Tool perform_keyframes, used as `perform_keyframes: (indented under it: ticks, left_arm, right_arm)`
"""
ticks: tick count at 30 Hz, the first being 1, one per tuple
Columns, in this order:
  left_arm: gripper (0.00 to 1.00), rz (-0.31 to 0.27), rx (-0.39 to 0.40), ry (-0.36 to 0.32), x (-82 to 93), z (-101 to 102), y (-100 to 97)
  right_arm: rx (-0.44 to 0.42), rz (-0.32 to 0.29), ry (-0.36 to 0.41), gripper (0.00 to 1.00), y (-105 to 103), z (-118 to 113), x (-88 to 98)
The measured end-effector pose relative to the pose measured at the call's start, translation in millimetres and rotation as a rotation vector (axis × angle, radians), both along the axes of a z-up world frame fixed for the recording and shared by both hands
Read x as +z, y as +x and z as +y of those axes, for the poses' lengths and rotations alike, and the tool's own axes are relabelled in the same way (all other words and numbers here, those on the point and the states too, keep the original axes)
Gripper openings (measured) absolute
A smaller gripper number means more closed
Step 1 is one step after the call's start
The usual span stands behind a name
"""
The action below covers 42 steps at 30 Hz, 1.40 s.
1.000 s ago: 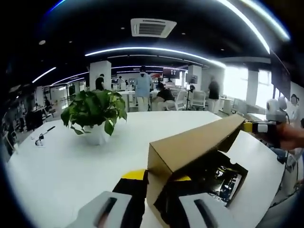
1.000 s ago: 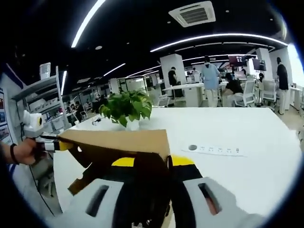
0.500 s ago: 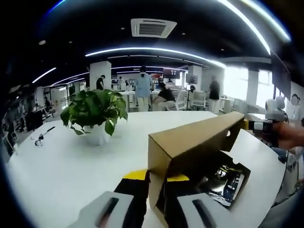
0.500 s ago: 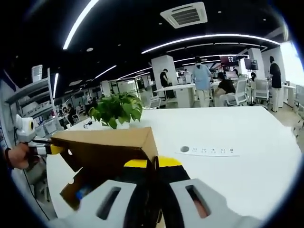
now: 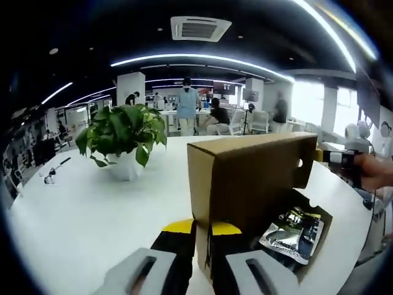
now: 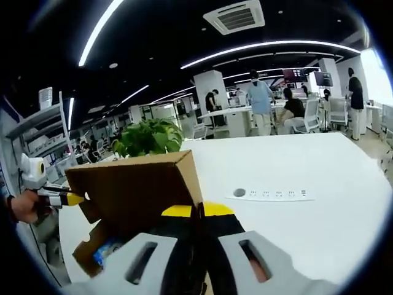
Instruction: Operate the shoe box by opening the lid, removing the specified soft item, and placing it in the target area until the item is outside and the box remains undamaged.
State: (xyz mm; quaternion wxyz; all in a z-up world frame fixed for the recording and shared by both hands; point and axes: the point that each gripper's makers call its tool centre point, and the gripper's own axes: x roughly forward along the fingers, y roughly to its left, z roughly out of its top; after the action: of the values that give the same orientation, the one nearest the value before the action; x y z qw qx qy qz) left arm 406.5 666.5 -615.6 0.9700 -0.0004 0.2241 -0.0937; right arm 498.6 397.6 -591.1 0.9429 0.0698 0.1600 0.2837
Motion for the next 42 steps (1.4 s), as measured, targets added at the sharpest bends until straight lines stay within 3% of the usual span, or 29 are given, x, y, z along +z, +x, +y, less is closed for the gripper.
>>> perform_keyframes:
  ticks: [17,42]
  left_arm:
    - [0.07,0.016,0.028,-0.005,-9.5,6,17.5]
    - [0.08,0.04,0.048,-0.011,-29.2,16,43.9]
  right_arm:
    - [-0.014,0.058,0.016,0.01,14,2,-22.1]
    - [-0.101,0.154,0.129,0.01,34,9,-43.4]
